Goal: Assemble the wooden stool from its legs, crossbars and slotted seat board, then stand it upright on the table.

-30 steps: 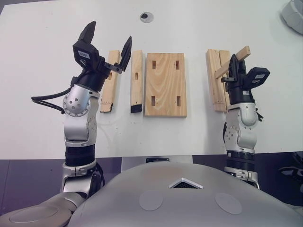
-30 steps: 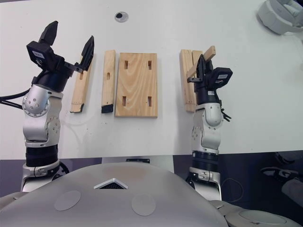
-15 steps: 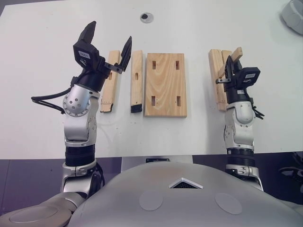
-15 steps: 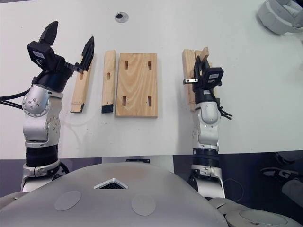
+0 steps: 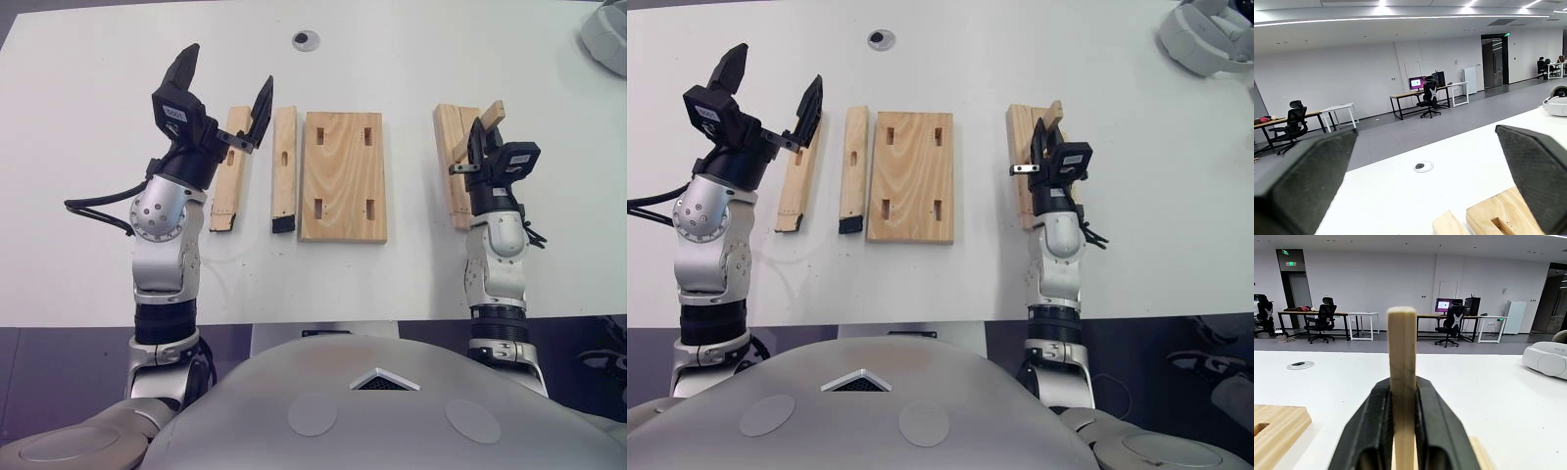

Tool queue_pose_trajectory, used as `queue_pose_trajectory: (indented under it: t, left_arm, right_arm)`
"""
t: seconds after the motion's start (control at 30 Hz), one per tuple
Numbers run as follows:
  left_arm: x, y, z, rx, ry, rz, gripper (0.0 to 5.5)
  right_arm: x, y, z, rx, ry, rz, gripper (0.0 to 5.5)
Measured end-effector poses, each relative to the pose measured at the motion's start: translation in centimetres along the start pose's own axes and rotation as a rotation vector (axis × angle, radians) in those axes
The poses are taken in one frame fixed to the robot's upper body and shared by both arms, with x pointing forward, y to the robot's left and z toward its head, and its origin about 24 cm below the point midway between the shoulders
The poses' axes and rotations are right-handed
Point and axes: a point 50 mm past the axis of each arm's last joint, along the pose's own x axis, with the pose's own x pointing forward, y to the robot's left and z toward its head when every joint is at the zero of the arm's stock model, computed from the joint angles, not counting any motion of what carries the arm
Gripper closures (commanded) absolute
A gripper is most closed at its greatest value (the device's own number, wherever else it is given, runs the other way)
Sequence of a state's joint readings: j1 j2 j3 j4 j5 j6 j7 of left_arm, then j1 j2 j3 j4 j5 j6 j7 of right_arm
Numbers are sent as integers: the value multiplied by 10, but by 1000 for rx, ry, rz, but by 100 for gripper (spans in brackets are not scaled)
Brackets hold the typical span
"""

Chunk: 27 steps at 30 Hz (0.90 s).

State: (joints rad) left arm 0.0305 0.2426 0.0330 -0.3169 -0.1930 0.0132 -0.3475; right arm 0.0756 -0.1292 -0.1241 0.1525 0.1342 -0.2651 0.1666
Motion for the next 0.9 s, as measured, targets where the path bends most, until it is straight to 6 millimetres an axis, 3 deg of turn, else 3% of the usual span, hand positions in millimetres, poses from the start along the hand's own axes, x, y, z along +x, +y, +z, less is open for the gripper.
queue_pose_trajectory:
  t: [0.9]
  left_arm:
    - [2,0,1,17,-11,-20,32]
  right_arm:
    - [-5,0,0,-22,-48,-21,508]
